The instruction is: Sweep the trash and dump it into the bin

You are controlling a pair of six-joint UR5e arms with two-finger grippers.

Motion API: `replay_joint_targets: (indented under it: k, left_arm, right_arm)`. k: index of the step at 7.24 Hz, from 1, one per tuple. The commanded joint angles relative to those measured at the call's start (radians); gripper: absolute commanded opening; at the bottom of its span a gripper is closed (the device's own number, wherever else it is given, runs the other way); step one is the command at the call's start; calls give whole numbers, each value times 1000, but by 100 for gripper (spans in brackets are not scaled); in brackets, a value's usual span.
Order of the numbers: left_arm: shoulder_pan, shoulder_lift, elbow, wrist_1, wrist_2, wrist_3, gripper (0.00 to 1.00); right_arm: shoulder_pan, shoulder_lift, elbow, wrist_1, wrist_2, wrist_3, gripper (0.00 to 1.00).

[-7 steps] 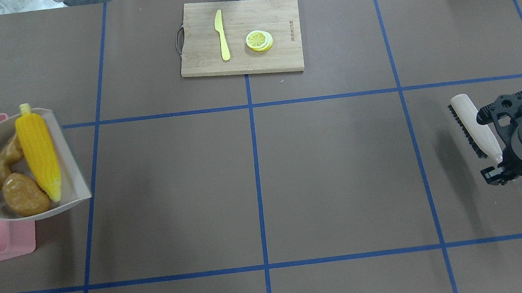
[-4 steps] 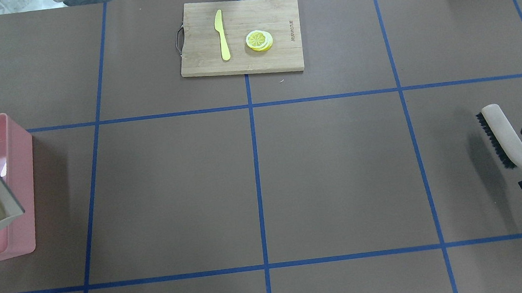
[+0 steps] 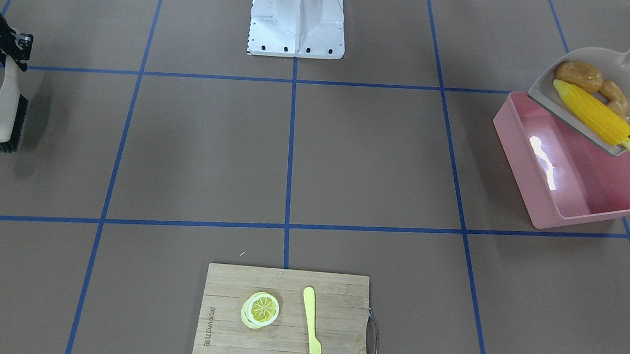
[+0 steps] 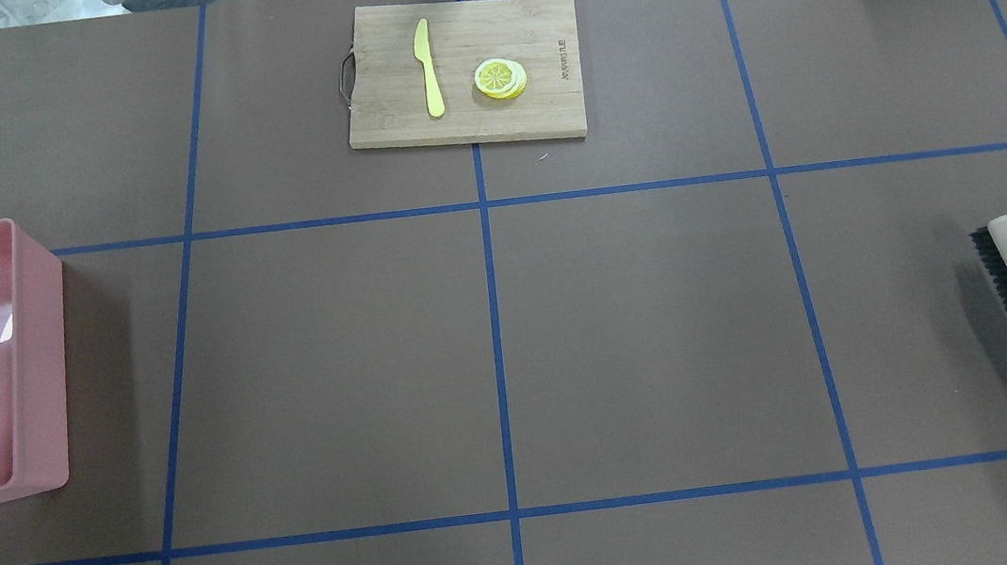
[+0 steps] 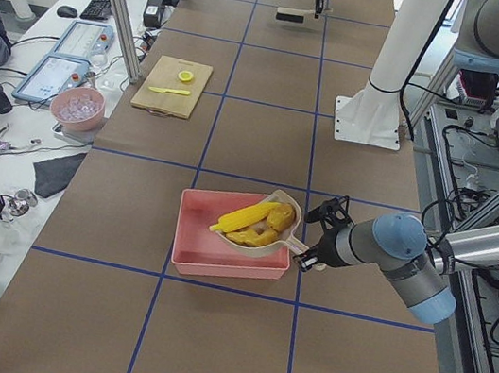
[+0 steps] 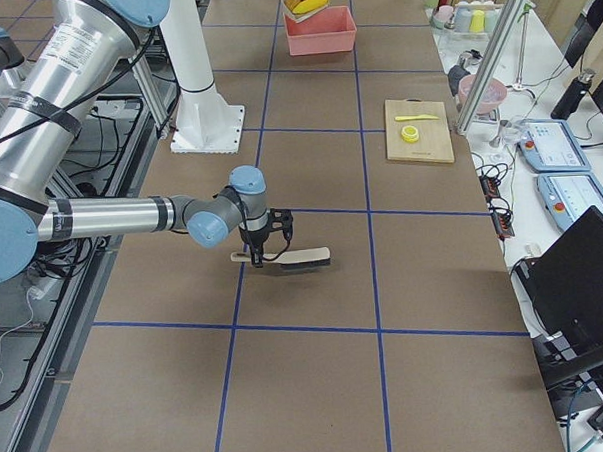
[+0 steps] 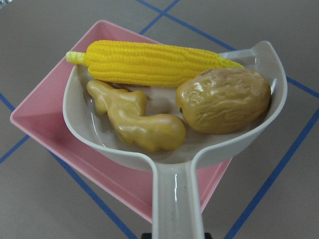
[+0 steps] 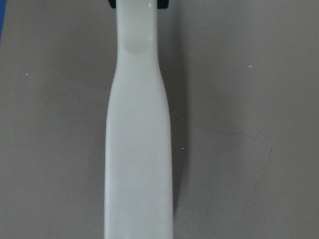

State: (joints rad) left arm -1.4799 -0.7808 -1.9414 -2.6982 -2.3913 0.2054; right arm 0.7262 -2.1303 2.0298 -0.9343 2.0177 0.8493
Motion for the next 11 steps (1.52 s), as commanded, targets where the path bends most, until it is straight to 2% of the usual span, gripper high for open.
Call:
replay_joint_targets:
  k: [1, 3, 4, 6, 7, 9, 11]
  left_arm:
    - [-75, 3, -88, 281, 12, 180, 0]
    - [-80, -8, -167, 444, 21, 233, 0]
    - [-82, -9, -224, 550, 65, 283, 0]
    - [-80, -30, -252, 648, 96, 327, 0]
    - [-77, -44, -281, 741, 103, 389, 0]
    - [-74, -74, -294, 801, 127, 411, 0]
    - [-76, -72, -295, 801, 115, 411, 0]
  right_arm:
    - [-4, -34, -11, 61, 44, 19, 0]
    - [-37, -49, -11, 65, 98, 20, 0]
    - [-63, -59, -11, 65, 98, 20, 0]
    - [-89, -86, -13, 83, 96, 20, 0]
    - [-97, -88, -13, 83, 96, 31, 0]
    - [-112, -86, -14, 81, 84, 34, 0]
    - [-116, -82, -20, 81, 82, 37, 0]
